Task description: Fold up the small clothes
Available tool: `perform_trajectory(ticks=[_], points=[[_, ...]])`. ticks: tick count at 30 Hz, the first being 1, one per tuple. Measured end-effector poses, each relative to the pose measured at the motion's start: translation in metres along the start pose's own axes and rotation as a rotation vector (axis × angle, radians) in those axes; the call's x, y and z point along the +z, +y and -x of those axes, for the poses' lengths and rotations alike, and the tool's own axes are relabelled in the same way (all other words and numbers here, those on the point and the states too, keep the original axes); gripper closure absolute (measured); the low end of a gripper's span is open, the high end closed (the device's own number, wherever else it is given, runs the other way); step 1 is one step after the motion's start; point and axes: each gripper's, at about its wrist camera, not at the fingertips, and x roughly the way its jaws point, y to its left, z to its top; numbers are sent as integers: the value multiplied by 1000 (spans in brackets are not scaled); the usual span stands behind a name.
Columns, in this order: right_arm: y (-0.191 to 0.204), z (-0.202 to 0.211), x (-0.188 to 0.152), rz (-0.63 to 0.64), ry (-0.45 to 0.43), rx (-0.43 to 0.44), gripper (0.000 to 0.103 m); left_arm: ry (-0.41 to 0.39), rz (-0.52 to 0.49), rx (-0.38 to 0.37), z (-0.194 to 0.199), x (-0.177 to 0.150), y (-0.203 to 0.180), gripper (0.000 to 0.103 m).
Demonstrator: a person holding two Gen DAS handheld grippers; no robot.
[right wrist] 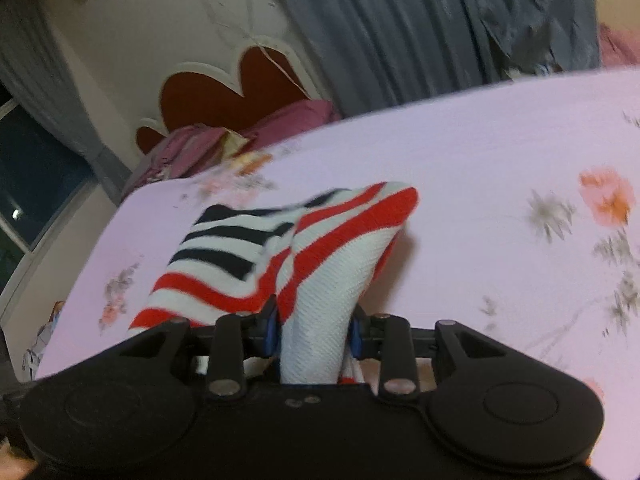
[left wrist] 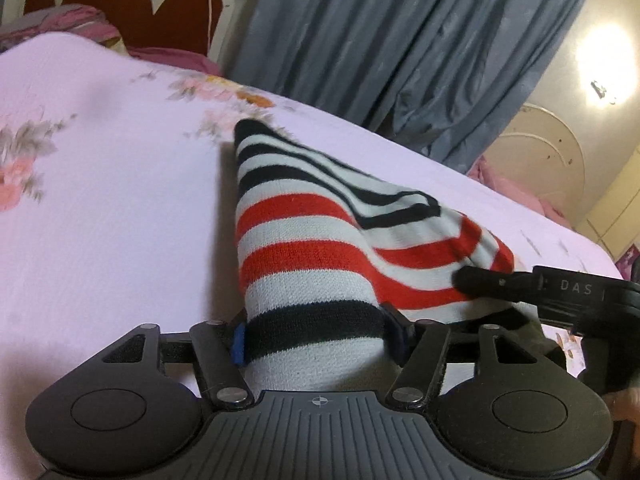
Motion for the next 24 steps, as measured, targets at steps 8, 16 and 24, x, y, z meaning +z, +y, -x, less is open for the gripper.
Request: perform_trajectory(ticks=[8,16,24], points=[[-7,8,6,-40,12,8,48,-21,-7,27,10,1,-7,37],[-12,-7,26,-43,1,-16,47,-59,-14,44,16,10,-16,37],[-7,-19,32,12,-36,-24,80,-61,4,60,15,5,2,37]])
